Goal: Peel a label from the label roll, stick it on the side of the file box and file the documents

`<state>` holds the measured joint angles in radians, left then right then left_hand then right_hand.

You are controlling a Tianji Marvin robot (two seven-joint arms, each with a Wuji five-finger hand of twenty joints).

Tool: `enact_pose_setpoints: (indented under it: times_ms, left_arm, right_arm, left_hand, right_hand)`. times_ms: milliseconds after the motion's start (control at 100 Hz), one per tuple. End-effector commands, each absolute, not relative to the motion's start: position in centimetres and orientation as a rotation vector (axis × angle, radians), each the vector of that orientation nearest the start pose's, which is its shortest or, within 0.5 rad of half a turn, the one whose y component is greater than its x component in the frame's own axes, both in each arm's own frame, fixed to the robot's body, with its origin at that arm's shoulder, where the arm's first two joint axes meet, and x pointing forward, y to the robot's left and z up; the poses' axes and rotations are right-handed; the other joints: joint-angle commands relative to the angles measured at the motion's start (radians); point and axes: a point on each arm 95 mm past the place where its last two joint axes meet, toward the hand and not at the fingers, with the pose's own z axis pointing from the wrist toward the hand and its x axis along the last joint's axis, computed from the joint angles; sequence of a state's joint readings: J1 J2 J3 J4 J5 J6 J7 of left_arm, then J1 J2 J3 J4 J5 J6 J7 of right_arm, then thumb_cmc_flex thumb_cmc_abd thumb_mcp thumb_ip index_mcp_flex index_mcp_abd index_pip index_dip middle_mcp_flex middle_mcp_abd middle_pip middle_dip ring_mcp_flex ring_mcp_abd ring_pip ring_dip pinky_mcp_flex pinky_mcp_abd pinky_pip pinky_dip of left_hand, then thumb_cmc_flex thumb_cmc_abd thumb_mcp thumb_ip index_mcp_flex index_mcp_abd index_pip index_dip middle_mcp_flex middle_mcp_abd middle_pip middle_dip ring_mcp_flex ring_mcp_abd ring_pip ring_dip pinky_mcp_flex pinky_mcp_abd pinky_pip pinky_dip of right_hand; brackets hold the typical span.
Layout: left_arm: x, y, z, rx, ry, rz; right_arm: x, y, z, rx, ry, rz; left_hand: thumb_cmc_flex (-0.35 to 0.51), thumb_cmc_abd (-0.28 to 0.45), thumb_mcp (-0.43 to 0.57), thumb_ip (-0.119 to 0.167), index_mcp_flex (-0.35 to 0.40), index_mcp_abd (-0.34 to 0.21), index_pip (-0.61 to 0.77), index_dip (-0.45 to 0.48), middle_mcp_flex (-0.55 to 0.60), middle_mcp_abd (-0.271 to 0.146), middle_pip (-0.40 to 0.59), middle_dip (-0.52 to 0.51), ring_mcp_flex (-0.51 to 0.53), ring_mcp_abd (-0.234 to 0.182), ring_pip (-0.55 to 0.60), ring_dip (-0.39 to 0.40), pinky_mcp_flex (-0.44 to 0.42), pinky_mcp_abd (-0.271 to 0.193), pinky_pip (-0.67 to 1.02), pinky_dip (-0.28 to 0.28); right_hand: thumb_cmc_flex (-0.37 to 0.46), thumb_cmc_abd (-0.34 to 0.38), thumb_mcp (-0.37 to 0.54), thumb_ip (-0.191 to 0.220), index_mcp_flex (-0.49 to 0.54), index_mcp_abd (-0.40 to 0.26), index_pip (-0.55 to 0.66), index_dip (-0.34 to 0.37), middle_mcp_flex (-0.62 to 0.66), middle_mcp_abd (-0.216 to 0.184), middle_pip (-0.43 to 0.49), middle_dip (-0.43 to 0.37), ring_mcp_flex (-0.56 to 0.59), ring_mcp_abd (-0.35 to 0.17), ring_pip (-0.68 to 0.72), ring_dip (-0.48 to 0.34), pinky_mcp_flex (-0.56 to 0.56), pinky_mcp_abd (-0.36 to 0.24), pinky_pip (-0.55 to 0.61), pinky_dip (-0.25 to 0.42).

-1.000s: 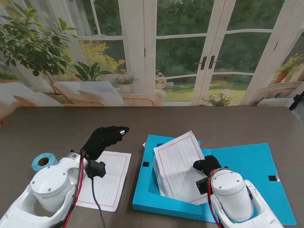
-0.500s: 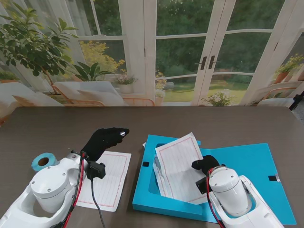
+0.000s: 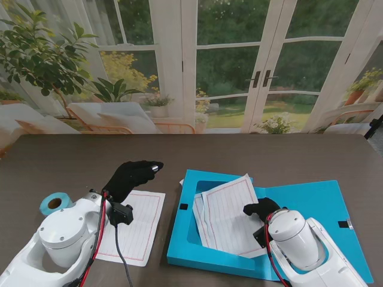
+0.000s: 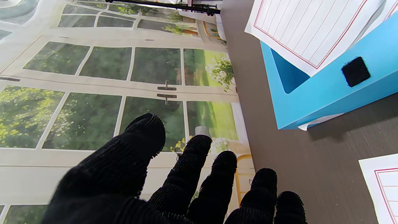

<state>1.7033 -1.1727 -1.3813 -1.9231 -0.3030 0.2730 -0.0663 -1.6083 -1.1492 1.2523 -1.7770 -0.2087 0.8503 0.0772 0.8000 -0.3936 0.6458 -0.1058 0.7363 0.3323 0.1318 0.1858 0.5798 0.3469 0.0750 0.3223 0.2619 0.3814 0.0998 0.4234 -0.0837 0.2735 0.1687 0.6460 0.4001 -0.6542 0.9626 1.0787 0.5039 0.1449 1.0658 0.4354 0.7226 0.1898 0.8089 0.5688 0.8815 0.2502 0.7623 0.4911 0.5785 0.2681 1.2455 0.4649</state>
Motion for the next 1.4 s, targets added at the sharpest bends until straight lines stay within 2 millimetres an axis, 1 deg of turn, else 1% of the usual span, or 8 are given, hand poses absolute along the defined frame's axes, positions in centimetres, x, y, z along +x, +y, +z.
enact_pose_setpoints:
  times_ms: [0,250,570,770,890,1110,1350,1390]
  left_arm:
    - [37.05,-1.46,-25.72,-2.507,0.536,-2.17]
    - [36.98,-1.48,-25.69,-2.517,0.525,-2.167]
    - [36.98,-1.49,-25.57,-2.525,0.52,-2.168]
    - [37.08,-1.58,-25.55,-2.532,0.524,-2.167]
    - [37.08,-1.57,-25.54,-2.536,0.524,-2.164]
    - [37.01,-1.55,-25.52,-2.542,0.523,-2.162]
    - [37.1,-1.65,-25.56,-2.548,0.528,-2.166]
    - [37.11,-1.65,-25.57,-2.548,0.528,-2.166]
  right_arm:
    - [37.25,-1.03,-33.44,-3.041,-1.022,-1.333]
    - [37.1,-1.14,-33.48,-3.029,-1.144,-1.313]
    - [36.86,-1.06,-33.24,-3.056,-1.361,-1.274]
    - [36.94,-0.98,-33.17,-3.057,-1.369,-1.194]
    - [36.98,-1.0,-33.24,-3.029,-1.387,-1.172]
    - [37.05,-0.94,-33.3,-3.009,-1.449,-1.205]
    - [37.29,-1.18,-33.11,-3.003,-1.496,-1.282]
    - [37.34,-1.25,-32.95,-2.992,-1.509,-1.313]
  left_hand:
    - [0.003,0.027,-0.029,0.029,0.01,-0.029,-0.004,0.006,-0.019,-0.003,0.001,-0.004,-0.014,-0.026,-0.013,0.0,-0.014,-0.052,-0.024,-0.007]
    - [0.023,0.049,-0.1,0.044,0.011,-0.025,-0.006,0.006,-0.018,0.004,0.002,0.0,-0.013,-0.022,-0.013,0.006,-0.015,-0.051,-0.02,-0.003]
    - [0.009,0.044,-0.061,0.033,0.01,-0.025,-0.008,0.006,-0.019,0.008,0.002,0.0,-0.011,-0.021,-0.012,0.007,-0.015,-0.051,-0.02,-0.002]
    - [0.027,0.059,-0.115,0.041,0.008,-0.023,-0.009,0.006,-0.021,0.008,0.001,0.001,-0.012,-0.022,-0.013,0.007,-0.015,-0.052,-0.02,-0.004]
    - [0.021,0.054,-0.087,0.039,0.009,-0.023,-0.009,0.006,-0.021,0.01,0.001,0.0,-0.013,-0.023,-0.013,0.007,-0.015,-0.053,-0.021,-0.004]
    - [0.019,0.054,-0.075,0.035,0.008,-0.022,-0.01,0.006,-0.021,0.013,0.001,0.0,-0.012,-0.021,-0.013,0.007,-0.015,-0.053,-0.02,-0.004]
    - [0.017,0.053,-0.071,0.033,0.004,-0.023,-0.012,0.005,-0.024,0.01,0.0,0.0,-0.013,-0.024,-0.013,0.006,-0.014,-0.054,-0.021,-0.004]
    - [0.016,0.053,-0.07,0.033,0.004,-0.023,-0.012,0.006,-0.024,0.01,0.0,0.0,-0.014,-0.024,-0.013,0.006,-0.015,-0.053,-0.02,-0.004]
  right_hand:
    - [-0.041,0.012,-0.029,-0.026,-0.052,0.018,-0.022,0.014,-0.051,-0.024,0.015,-0.019,-0.038,-0.013,0.017,-0.005,-0.277,-0.039,-0.014,0.021]
    - [-0.108,0.139,-0.061,-0.102,-0.082,0.02,-0.123,-0.057,-0.103,-0.011,-0.002,-0.054,-0.097,0.002,0.005,-0.019,-0.303,-0.034,-0.035,0.037]
    - [-0.143,0.256,-0.081,-0.12,0.291,-0.035,-0.198,-0.12,0.045,0.027,-0.064,-0.091,-0.012,0.024,-0.018,-0.034,-0.241,-0.003,-0.011,0.02]
    - [-0.145,0.284,-0.081,-0.123,0.388,-0.018,-0.226,-0.177,0.077,0.034,-0.093,-0.101,-0.008,0.027,-0.042,-0.041,-0.241,-0.002,-0.009,0.006]
    - [-0.151,0.306,-0.11,-0.136,0.336,-0.014,-0.324,-0.085,0.054,0.029,-0.121,-0.112,-0.025,0.024,-0.06,-0.041,-0.255,-0.006,-0.021,-0.009]
    - [-0.187,0.335,-0.12,-0.169,0.072,-0.022,-0.3,-0.1,-0.037,0.004,-0.17,-0.173,-0.133,0.0,-0.238,-0.128,-0.331,-0.036,-0.122,-0.063]
    - [-0.241,0.347,-0.132,-0.199,-0.172,-0.013,-0.288,-0.129,-0.19,-0.025,-0.166,-0.192,-0.241,-0.014,-0.257,-0.137,-0.394,-0.048,-0.155,-0.067]
    - [-0.288,0.348,-0.119,-0.242,-0.223,-0.021,-0.28,-0.15,-0.241,-0.036,-0.159,-0.206,-0.284,-0.018,-0.263,-0.139,-0.417,-0.05,-0.176,-0.055]
